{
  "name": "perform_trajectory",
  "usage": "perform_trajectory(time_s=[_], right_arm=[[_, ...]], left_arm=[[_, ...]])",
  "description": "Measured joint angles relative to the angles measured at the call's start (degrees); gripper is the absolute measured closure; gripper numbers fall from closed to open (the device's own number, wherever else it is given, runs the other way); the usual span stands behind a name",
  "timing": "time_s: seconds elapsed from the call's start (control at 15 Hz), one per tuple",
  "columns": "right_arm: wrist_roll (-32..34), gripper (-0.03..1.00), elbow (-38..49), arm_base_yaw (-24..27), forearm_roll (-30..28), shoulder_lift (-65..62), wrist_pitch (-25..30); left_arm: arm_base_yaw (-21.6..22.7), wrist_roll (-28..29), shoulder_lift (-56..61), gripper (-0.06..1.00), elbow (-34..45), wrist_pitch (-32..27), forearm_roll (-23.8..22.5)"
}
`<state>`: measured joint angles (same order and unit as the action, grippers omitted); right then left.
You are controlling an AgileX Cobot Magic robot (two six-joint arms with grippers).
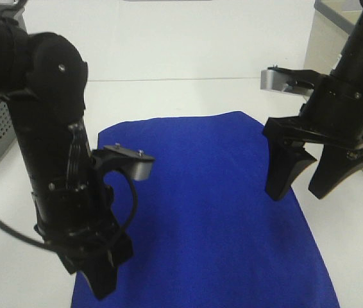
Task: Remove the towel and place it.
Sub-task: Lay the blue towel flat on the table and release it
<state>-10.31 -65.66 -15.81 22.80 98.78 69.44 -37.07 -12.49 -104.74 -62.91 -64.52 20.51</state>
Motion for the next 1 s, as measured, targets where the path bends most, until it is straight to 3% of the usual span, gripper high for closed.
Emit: perform_trajectory(time_s=[0.47,0.6,0.8,1.0], right_arm=[[0.0,0.23,-19.5,5.7,-0.1,10.3,0.0],[1.4,0.21,-23.8,6.0,-3.3,12.8,0.0],[1.4,0.21,-28.1,6.4,-4.3,17.3,0.2],[0.9,0.21,-36.9,7.7,-4.8,23.0,0.2]], left_arm=[[21.4,-0.2,-0.1,0.37,-6.0,2.8,-2.9],[28.3,-1.5,-0.1,0.28,-6.0,6.6,-3.1],[33.2,-1.7,-0.1,0.26,-6.0,12.7,-2.9],[35.3,-4.1,-0.2,0.26,-6.0,18.2,-2.3]])
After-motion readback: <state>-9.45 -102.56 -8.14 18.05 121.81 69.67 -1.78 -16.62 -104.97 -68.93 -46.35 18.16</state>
